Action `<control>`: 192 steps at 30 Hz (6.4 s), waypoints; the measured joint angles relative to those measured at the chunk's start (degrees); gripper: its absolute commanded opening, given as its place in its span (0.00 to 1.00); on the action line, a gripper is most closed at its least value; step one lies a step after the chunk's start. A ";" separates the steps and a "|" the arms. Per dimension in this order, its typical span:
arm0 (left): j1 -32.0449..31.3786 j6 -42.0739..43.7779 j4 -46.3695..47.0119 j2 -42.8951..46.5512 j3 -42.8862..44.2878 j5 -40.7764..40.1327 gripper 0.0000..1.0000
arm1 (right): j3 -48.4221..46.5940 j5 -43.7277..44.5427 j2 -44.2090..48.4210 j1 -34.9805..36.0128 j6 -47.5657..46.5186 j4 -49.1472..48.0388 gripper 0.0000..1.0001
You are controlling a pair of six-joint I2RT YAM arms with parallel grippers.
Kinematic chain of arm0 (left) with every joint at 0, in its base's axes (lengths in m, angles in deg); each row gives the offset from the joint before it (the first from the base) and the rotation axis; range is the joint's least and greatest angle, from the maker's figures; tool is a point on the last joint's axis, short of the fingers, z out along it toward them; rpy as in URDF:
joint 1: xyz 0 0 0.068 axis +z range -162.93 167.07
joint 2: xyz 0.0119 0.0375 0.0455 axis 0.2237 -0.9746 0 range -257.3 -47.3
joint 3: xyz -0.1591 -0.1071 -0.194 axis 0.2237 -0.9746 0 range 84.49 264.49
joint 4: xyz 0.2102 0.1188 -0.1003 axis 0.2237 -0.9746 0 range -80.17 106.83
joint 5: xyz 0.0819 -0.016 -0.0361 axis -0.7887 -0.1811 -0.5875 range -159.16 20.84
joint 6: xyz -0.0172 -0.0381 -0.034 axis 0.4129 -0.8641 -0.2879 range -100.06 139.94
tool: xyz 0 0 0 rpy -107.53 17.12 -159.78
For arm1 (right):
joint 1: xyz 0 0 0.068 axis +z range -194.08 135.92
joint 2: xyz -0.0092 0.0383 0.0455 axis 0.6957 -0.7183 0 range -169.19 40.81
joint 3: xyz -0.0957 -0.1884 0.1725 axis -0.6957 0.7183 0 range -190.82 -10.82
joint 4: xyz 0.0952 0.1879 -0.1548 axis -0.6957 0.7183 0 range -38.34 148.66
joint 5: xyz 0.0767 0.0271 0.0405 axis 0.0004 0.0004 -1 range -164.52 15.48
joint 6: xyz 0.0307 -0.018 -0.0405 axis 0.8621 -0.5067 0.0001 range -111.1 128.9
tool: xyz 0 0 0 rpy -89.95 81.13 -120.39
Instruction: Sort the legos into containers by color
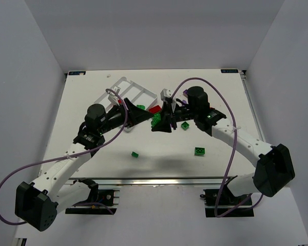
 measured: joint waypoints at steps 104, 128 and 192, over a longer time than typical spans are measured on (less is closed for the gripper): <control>0.00 -5.42 -4.87 -10.62 3.41 2.64 0.31 | 2.62 15.37 1.09 2.23 -18.43 7.17 0.69; 0.00 -5.53 -4.85 -10.58 3.37 3.50 0.31 | 2.60 13.51 0.15 2.08 -16.72 4.11 0.35; 16.06 20.50 -40.83 -33.03 29.18 -27.26 0.98 | -7.76 26.36 -14.86 0.83 -6.16 2.45 0.06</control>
